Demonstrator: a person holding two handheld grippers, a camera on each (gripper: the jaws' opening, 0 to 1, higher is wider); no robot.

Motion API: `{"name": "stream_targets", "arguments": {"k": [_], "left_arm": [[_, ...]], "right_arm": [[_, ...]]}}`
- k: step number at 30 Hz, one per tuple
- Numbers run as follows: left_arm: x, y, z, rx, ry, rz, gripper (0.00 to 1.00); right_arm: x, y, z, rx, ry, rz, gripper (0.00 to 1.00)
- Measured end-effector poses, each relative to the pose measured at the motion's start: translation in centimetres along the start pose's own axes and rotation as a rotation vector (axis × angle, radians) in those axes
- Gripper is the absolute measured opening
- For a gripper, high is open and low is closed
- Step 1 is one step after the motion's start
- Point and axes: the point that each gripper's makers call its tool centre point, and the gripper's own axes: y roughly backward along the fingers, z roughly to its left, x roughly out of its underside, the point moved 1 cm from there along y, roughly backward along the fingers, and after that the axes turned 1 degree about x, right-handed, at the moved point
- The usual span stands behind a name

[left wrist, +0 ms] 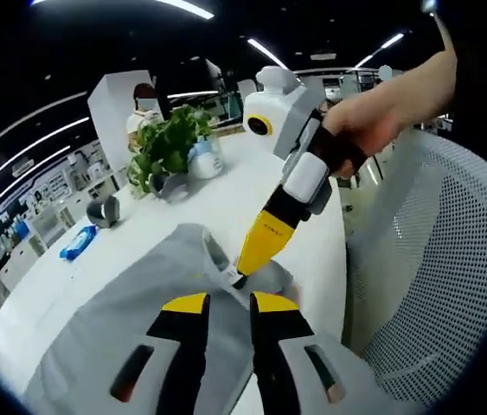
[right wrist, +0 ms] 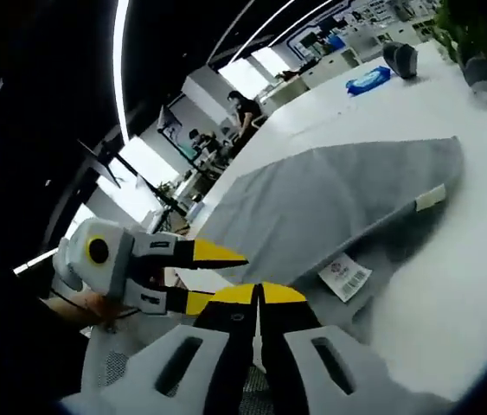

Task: Fold the towel on the table until its edges align and the towel forms a compact rectangular stack.

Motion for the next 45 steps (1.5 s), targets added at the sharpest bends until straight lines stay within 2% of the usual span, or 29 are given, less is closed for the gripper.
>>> {"name": "stream_targets", "arguments": {"k": [2, 3, 5, 7, 10, 12, 14, 15, 16, 18, 19, 21, 22, 25, 27, 30, 33, 36, 37, 40, 42, 43, 45], "left_arm": [[0.4, -0.3, -0.7, 0.046, 0.082, 0.007, 0.2], [0.5, -0.5, -1.1, 0.076, 0.16, 0.002, 0.21], [0.4, -0.9, -0.9, 0.088, 0.274, -0.022, 0.23], [1.0, -1.3, -0.4, 0.076, 0.32, 0.008, 0.24], [1.0, -2.3, -0.2, 0.073, 0.38, 0.031, 0.23], [1.0, -3.4, -0.4, 0.09, 0.441, 0.059, 0.19], [1.4, -4.3, -0.3, 0.078, 0.442, 0.079, 0.07], [2.2, -4.3, -0.4, 0.066, 0.474, 0.116, 0.06], [2.6, -4.4, -0.5, 0.057, 0.547, 0.114, 0.05], [2.8, -4.1, -1.1, 0.075, 0.596, 0.07, 0.05], [2.9, -3.9, -1.2, 0.086, 0.592, 0.061, 0.05], [3.1, -3.6, -0.9, 0.091, 0.581, 0.081, 0.05], [2.9, -3.5, -0.6, 0.085, 0.568, 0.069, 0.05], [3.2, -3.3, 0.1, 0.07, 0.591, 0.064, 0.05], [3.1, -3.4, 0.3, 0.063, 0.588, 0.061, 0.05], [3.0, -3.5, 0.0, 0.075, 0.579, 0.062, 0.05], [3.0, -3.6, -0.4, 0.09, 0.562, 0.072, 0.05], [3.0, -3.5, -0.4, 0.098, 0.556, 0.066, 0.05], [3.0, -3.4, -0.4, 0.1, 0.562, 0.063, 0.05], [3.0, -3.3, -0.4, 0.104, 0.571, 0.063, 0.05], [3.0, -3.3, -0.4, 0.108, 0.573, 0.06, 0.05], [2.8, -3.2, -0.3, 0.113, 0.583, 0.052, 0.05], [2.5, -2.9, -0.6, 0.133, 0.618, 0.043, 0.05]], "right_arm": [[-0.1, 0.9, -0.9, 0.02, -0.004, -0.012, 0.0], [-0.1, 1.3, -1.2, 0.032, -0.007, -0.021, 0.0], [-0.4, 2.0, -1.9, 0.051, -0.015, -0.041, 0.0], [-0.7, 2.8, -2.9, 0.077, -0.027, -0.061, 0.0], [-1.4, 3.9, -4.5, 0.132, -0.028, -0.076, 0.0], [-2.5, 4.7, -5.5, 0.158, -0.001, -0.099, 0.0], [-3.7, 5.3, -6.6, 0.193, -0.001, -0.12, 0.08], [-4.3, 5.6, -7.2, 0.207, 0.003, -0.133, 0.13], [-5.1, 5.9, -8.0, 0.224, 0.002, -0.139, 0.16], [-6.4, 6.4, -9.2, 0.253, 0.014, -0.139, 0.19], [-7.0, 6.7, -9.8, 0.267, 0.029, -0.138, 0.19], [-8.7, 6.9, -11.7, 0.295, 0.095, -0.121, 0.17], [-9.4, 6.9, -12.6, 0.306, 0.124, -0.11, 0.16], [-11.6, 6.7, -16.6, 0.384, 0.151, 0.017, 0.14], [-13.7, 5.9, -18.6, 0.414, 0.145, 0.016, 0.13], [-15.5, 4.2, -20.0, 0.44, 0.111, 0.009, 0.13], [-15.5, 2.2, -21.1, 0.451, 0.099, 0.041, 0.13], [-14.4, -0.4, -22.5, 0.464, -0.07, 0.049, 0.19], [-14.2, -0.8, -23.1, 0.473, -0.08, 0.059, 0.2], [-14.5, -1.9, -24.4, 0.504, -0.03, 0.087, 0.15], [-15.6, -2.5, -24.6, 0.489, -0.037, 0.055, 0.04], [-15.8, -2.8, -24.5, 0.472, -0.072, 0.041, 0.0], [-16.2, -3.0, -24.4, 0.424, -0.058, 0.041, 0.0]]}}
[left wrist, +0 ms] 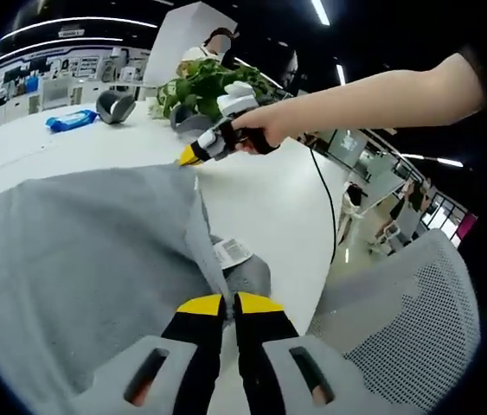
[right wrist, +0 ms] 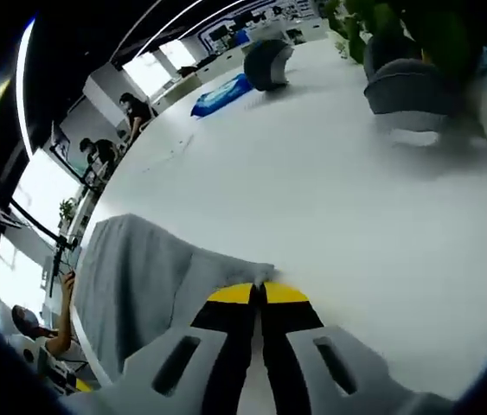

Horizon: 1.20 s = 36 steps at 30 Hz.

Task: Fold the towel on the table until its edges align and the towel forms a compact rectangular stack.

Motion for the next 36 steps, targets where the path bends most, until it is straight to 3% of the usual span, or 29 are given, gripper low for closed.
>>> {"name": "stream_targets", "arguments": {"k": [1, 5, 7, 12, 14, 18, 22, 25, 27, 29, 33, 36], "left_arm": [[0.0, 0.1, -0.3, 0.012, -0.001, 0.005, 0.05], [-1.4, 0.6, -3.6, 0.17, 0.058, -0.037, 0.05], [-1.9, 1.0, -5.2, 0.238, 0.062, -0.036, 0.05], [-3.3, 2.4, -8.2, 0.382, -0.052, 0.038, 0.05], [-4.6, 3.2, -8.9, 0.406, -0.115, 0.046, 0.05], [-7.2, 4.2, -10.5, 0.441, -0.167, 0.026, 0.05], [-9.5, 4.7, -12.5, 0.48, -0.178, -0.017, 0.05], [-10.7, 4.9, -14.0, 0.515, -0.192, -0.025, 0.05], [-11.3, 5.1, -15.3, 0.537, -0.232, -0.028, 0.05], [-11.5, 5.2, -16.4, 0.553, -0.254, -0.014, 0.05], [-12.1, 5.0, -18.0, 0.579, -0.259, -0.004, 0.05], [-13.2, 4.7, -18.9, 0.587, -0.188, -0.011, 0.05]], "right_arm": [[-0.3, 0.1, 0.2, -0.021, 0.004, -0.008, 0.0], [-1.5, 2.1, 2.3, -0.164, -0.038, -0.086, 0.0], [-1.6, 3.5, 3.3, -0.22, -0.076, -0.093, 0.0], [-2.5, 6.1, 6.0, -0.324, 0.002, -0.164, 0.0], [-2.9, 7.3, 7.7, -0.354, -0.003, -0.209, 0.0], [-5.2, 10.6, 11.2, -0.455, -0.078, -0.332, 0.0], [-7.2, 13.9, 13.4, -0.531, -0.073, -0.408, 0.0], [-8.3, 15.4, 13.8, -0.555, -0.035, -0.412, 0.0], [-8.4, 15.9, 13.6, -0.484, 0.107, -0.391, 0.0], [-8.2, 16.9, 14.4, -0.46, 0.191, -0.385, 0.0], [-8.4, 18.5, 15.3, -0.47, 0.225, -0.402, 0.0], [-9.5, 19.6, 14.8, -0.471, 0.21, -0.431, 0.0]]}}
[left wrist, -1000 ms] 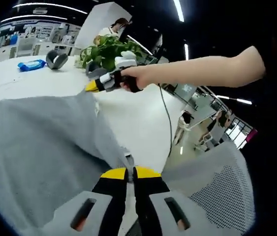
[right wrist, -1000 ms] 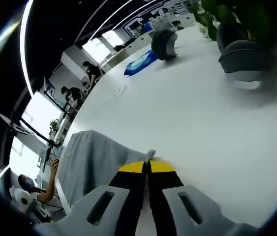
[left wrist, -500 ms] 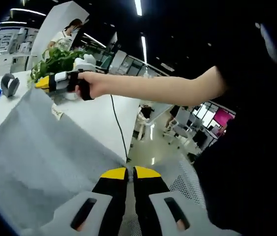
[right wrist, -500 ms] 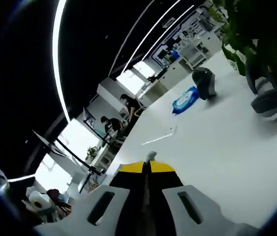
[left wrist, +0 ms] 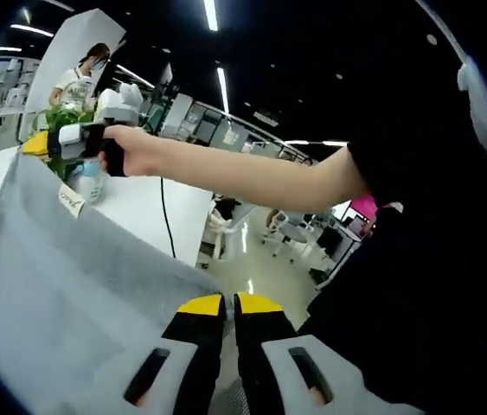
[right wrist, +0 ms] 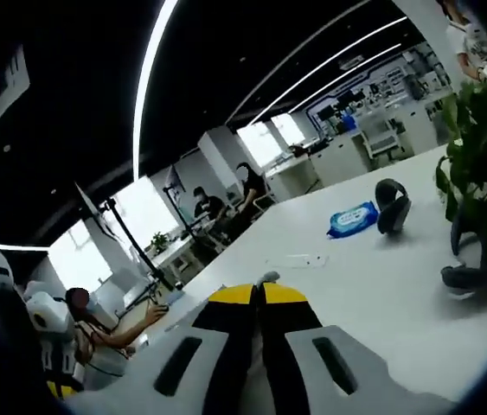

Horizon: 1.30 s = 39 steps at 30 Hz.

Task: Fold the towel on the table until its edges align and the towel forms a compact rectangular stack.

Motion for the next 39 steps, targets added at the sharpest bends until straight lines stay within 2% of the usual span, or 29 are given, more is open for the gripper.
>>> {"name": "stream_targets", "arguments": {"k": [5, 8, 13, 19, 20, 22, 24, 26, 28, 30, 33, 37, 39], "left_arm": [[-2.5, -0.4, -0.5, 0.012, 0.044, -0.083, 0.05], [-3.7, -0.7, -0.7, 0.011, 0.033, -0.108, 0.05], [-6.8, -1.5, -1.9, 0.022, 0.016, -0.22, 0.05], [-10.0, -1.0, -2.8, 0.033, 0.012, -0.324, 0.04], [-10.6, -0.7, -3.0, 0.034, 0.023, -0.356, 0.04], [-11.5, 0.2, -3.2, 0.032, 0.023, -0.41, 0.04], [-11.5, 1.0, -2.9, 0.001, 0.003, -0.416, 0.04], [-10.8, 2.0, -2.1, -0.069, -0.034, -0.394, 0.04], [-10.0, 2.9, -1.8, -0.091, -0.02, -0.386, 0.04], [-9.4, 4.4, -1.4, -0.104, 0.03, -0.411, 0.04], [-8.8, 6.8, -1.1, -0.13, 0.061, -0.465, 0.04], [-7.9, 9.6, -0.4, -0.194, 0.068, -0.499, 0.04], [-7.5, 10.6, -0.2, -0.211, 0.06, -0.505, 0.04]], "right_arm": [[-1.7, 1.2, -1.1, 0.016, 0.006, -0.025, 0.0], [-3.0, 2.0, -2.8, 0.029, -0.002, -0.033, 0.0], [-5.7, 3.7, -4.2, 0.029, -0.029, -0.079, 0.0], [-8.7, 5.1, -3.8, 0.044, 0.023, -0.121, 0.0], [-9.3, 5.3, -3.3, 0.041, 0.025, -0.146, 0.0], [-10.3, 5.1, -2.9, 0.015, -0.024, -0.204, 0.0], [-9.8, 4.2, -2.1, 0.014, -0.016, -0.199, 0.0], [-8.9, 3.0, -1.4, 0.029, -0.005, -0.17, 0.0], [-8.3, 1.9, -1.4, 0.024, -0.005, -0.142, 0.0], [-7.9, 0.7, -1.1, 0.004, -0.019, -0.123, 0.0], [-7.2, -1.2, 0.6, -0.019, -0.011, -0.102, 0.0], [-7.3, -3.3, 0.7, -0.04, -0.012, -0.07, 0.0], [-6.8, -4.4, 2.0, -0.067, -0.032, -0.047, 0.0]]}}
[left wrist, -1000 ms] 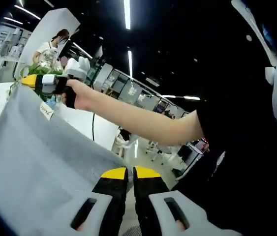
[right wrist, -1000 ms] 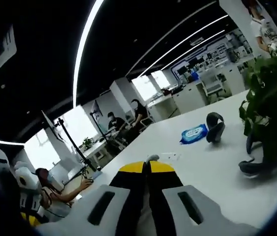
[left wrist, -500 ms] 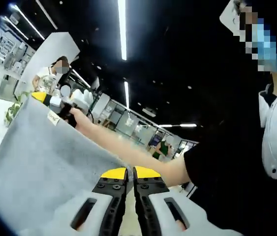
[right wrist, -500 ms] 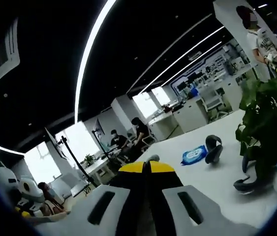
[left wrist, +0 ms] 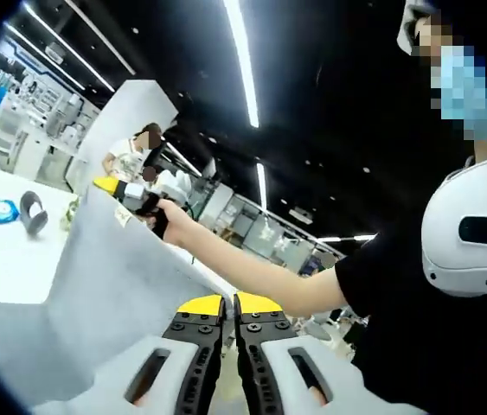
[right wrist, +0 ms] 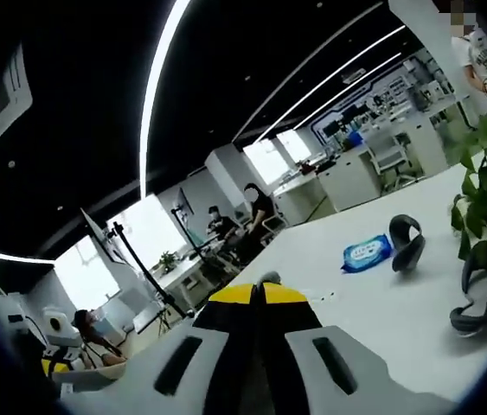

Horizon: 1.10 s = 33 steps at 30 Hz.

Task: Fold the towel on the table until its edges align and the towel forms a compact rectangular stack.

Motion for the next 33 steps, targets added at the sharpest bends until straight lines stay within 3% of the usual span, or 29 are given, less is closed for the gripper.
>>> {"name": "stream_targets", "arguments": {"k": [4, 12, 22, 27, 33], "left_arm": [[-0.4, 2.6, 0.9, -0.032, 0.012, -0.031, 0.04], [-0.7, 8.1, 2.7, -0.156, 0.021, -0.093, 0.04], [0.8, 11.5, 4.4, -0.266, 0.008, -0.065, 0.04], [1.4, 13.5, 5.7, -0.369, -0.02, -0.072, 0.04], [2.6, 15.9, 6.2, -0.42, 0.022, -0.085, 0.04]], "right_arm": [[0.3, -2.2, 1.1, -0.035, 0.0, 0.029, 0.0], [1.8, -5.8, 3.1, -0.098, -0.026, 0.068, 0.0], [4.9, -9.4, 4.8, -0.132, -0.073, 0.131, 0.0], [5.6, -10.9, 4.5, -0.143, -0.112, 0.15, 0.0], [7.3, -12.3, 5.4, -0.176, -0.133, 0.198, 0.0]]}}
